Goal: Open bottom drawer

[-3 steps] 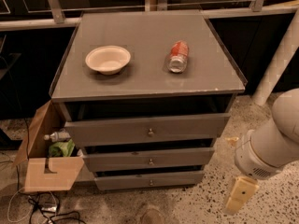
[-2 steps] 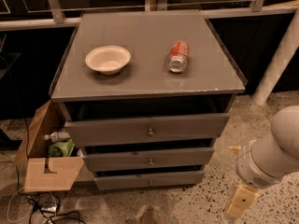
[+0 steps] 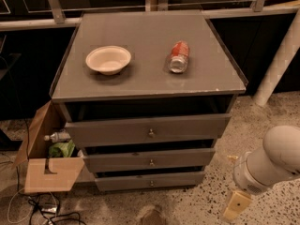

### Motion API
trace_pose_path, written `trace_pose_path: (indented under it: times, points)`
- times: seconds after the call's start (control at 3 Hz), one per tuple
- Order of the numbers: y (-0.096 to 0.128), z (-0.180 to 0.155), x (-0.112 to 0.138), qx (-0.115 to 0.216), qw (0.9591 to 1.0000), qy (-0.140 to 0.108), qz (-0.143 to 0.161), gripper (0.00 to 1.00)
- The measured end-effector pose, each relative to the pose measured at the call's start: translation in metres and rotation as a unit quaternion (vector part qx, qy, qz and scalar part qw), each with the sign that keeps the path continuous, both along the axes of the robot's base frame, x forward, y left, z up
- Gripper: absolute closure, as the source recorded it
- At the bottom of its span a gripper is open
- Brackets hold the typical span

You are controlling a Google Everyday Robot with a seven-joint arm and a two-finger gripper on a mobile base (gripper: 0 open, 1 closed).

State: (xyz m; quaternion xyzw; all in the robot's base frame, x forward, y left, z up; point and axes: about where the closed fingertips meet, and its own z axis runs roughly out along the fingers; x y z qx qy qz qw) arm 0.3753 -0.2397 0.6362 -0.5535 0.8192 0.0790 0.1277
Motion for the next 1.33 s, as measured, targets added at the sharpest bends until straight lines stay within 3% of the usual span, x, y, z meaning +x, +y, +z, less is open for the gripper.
trace_pose_path:
  times: [0.33,1.0,1.33]
  points:
    - [0.004,-0.029,-0.005,0.0,0.9999,0.014,-0.006,0.0]
    - [0.033,-0.09,0.011,0.03,0.9994,0.015,0.006,0.0]
    - [0.033,-0.094,0.011,0.03,0.9994,0.016,0.005,0.0]
